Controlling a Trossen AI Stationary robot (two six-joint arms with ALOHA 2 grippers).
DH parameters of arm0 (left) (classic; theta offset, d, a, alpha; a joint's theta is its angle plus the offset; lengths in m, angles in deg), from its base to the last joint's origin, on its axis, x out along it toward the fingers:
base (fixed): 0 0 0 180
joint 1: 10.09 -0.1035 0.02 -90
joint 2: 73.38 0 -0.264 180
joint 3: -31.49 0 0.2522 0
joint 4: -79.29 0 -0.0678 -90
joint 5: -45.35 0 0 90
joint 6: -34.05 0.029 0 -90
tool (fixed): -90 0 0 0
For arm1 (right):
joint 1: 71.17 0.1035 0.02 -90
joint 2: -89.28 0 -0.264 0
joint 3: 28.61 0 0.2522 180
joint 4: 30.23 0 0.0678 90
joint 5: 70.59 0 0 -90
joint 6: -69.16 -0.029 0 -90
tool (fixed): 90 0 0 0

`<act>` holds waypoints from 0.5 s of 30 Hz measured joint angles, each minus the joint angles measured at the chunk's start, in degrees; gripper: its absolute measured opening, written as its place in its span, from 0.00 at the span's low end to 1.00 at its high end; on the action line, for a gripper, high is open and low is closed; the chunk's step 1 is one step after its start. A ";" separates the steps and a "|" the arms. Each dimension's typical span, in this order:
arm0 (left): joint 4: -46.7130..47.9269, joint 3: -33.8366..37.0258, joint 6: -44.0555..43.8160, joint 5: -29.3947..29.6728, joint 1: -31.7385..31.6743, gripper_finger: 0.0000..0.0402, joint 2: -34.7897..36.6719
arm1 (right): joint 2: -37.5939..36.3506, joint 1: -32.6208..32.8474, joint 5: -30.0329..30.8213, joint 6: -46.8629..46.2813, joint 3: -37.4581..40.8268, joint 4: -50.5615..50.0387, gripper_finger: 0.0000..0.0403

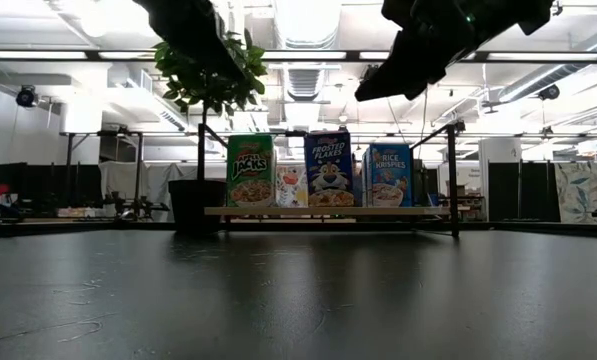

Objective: Stack cereal on shelf
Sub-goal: Put the light blue cereal box aligned with the light blue cereal boxes on the shelf

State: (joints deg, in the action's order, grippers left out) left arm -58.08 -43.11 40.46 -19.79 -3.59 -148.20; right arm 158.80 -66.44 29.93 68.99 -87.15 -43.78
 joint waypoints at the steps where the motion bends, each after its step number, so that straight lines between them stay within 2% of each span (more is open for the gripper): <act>1: 0.92 0.00 -2.26 -0.04 1.17 0.09 0.00 | 0.00 0.01 0.01 0.14 0.00 0.28 0.02; 8: 7.06 0.00 -19.51 -2.06 8.51 0.09 -0.13 | 0.02 0.02 0.01 0.27 0.00 0.52 0.02; 11: 8.38 0.00 -28.97 -6.89 11.33 0.09 -0.13 | 0.02 0.02 0.00 0.43 0.00 0.51 0.02; 15: 8.55 0.00 -44.29 -16.72 14.55 0.09 -0.13 | 0.02 0.02 0.00 2.49 0.00 0.68 0.02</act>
State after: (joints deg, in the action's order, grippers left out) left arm -49.53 -43.11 -3.83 -36.51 10.96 -148.34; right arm 158.82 -66.42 29.93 71.48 -87.15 -43.10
